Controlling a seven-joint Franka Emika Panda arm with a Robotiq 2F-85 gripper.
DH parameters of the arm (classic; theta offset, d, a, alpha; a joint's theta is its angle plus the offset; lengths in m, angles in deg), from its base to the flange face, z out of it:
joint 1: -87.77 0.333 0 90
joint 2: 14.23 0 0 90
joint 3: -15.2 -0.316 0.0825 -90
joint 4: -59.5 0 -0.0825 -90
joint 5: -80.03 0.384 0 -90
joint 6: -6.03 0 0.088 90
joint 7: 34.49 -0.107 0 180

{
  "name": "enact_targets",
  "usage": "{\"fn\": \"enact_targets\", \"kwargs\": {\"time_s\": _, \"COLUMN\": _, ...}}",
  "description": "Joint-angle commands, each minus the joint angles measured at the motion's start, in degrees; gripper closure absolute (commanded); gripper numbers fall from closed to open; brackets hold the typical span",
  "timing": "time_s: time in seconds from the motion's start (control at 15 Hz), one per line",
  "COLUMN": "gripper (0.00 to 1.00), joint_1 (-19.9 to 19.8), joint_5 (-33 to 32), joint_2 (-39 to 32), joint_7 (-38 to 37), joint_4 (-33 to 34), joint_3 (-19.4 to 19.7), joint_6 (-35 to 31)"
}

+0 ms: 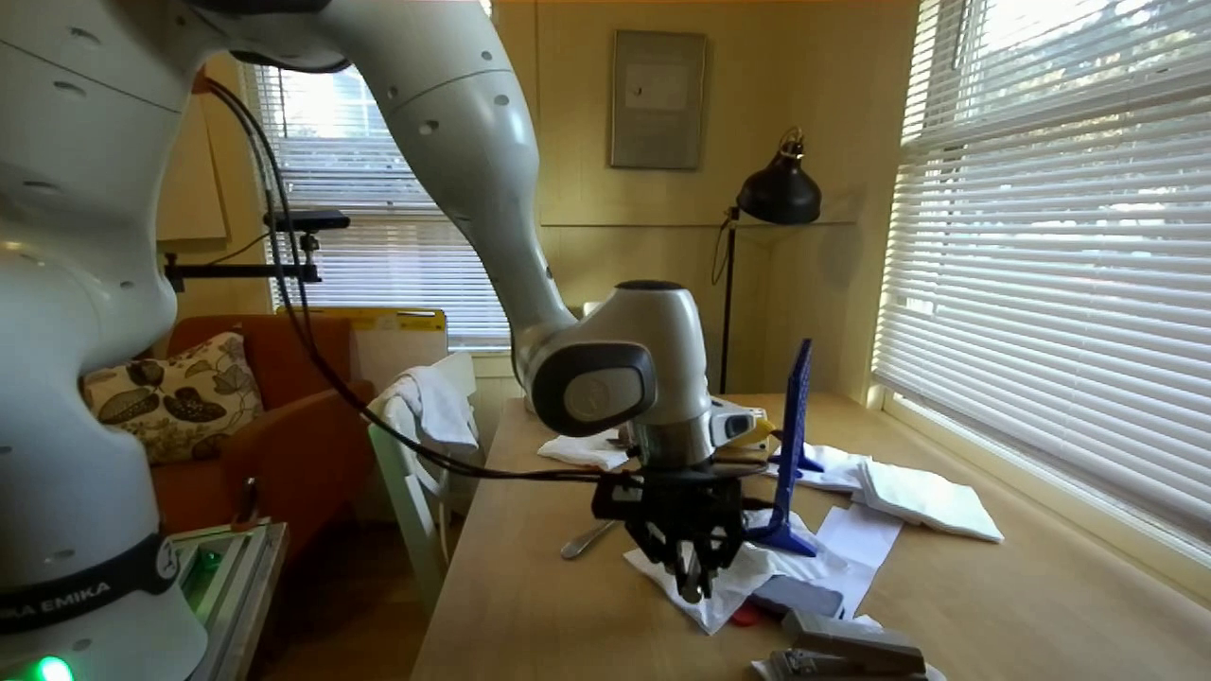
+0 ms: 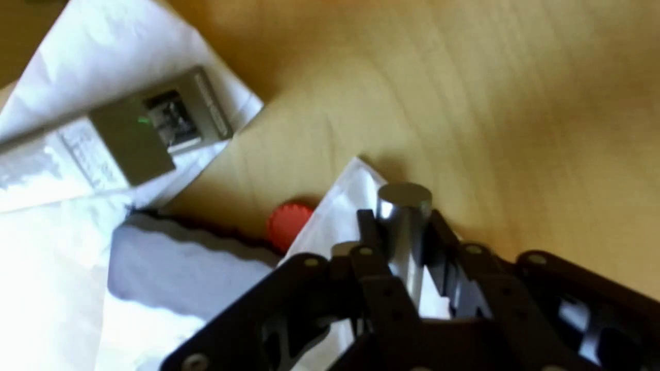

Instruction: Move the silver spatula to the left

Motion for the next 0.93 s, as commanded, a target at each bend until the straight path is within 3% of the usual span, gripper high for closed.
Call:
{"fn": "enact_targets", "kwargs": {"time_s": 0.0, "gripper": 0.94, "joint_1": -3.1, "joint_5": -0.2, "joint_2": 5.0, "joint_7": 3.3, "joint_4": -4.7, "joint_3": -4.7, "joint_6": -5.3}}
{"fn": "enact_targets", "kwargs": {"time_s": 0.2, "gripper": 0.94, "joint_1": -11.0, "joint_5": 5.2, "joint_2": 6.2, "joint_7": 9.5, "joint_4": -5.9, "joint_3": -15.6, "joint_6": -4.3}}
{"fn": "enact_targets", "kwargs": {"time_s": 0.33, "gripper": 0.94, "joint_1": -17.7, "joint_5": 9.7, "joint_2": 6.5, "joint_7": 15.7, "joint_4": -5.6, "joint_3": -23.9, "joint_6": 0.8}}
{"fn": "enact_targets", "kwargs": {"time_s": 0.4, "gripper": 0.94, "joint_1": -19.2, "joint_5": 13.0, "joint_2": 6.7, "joint_7": 20.2, "joint_4": -5.0, "joint_3": -26.1, "joint_6": 5.6}}
{"fn": "enact_targets", "kwargs": {"time_s": 0.6, "gripper": 0.94, "joint_1": -19.4, "joint_5": 22.0, "joint_2": 8.4, "joint_7": 31.9, "joint_4": -3.2, "joint_3": -26.4, "joint_6": 18.2}}
{"fn": "enact_targets", "kwargs": {"time_s": 0.73, "gripper": 0.94, "joint_1": -15.9, "joint_5": 25.5, "joint_2": 9.8, "joint_7": 37.0, "joint_4": -2.4, "joint_3": -22.0, "joint_6": 24.7}}
{"fn": "enact_targets", "kwargs": {"time_s": 0.87, "gripper": 0.94, "joint_1": -11.1, "joint_5": 24.4, "joint_2": 11.5, "joint_7": 35.5, "joint_4": -2.6, "joint_3": -15.9, "joint_6": 27.4}}
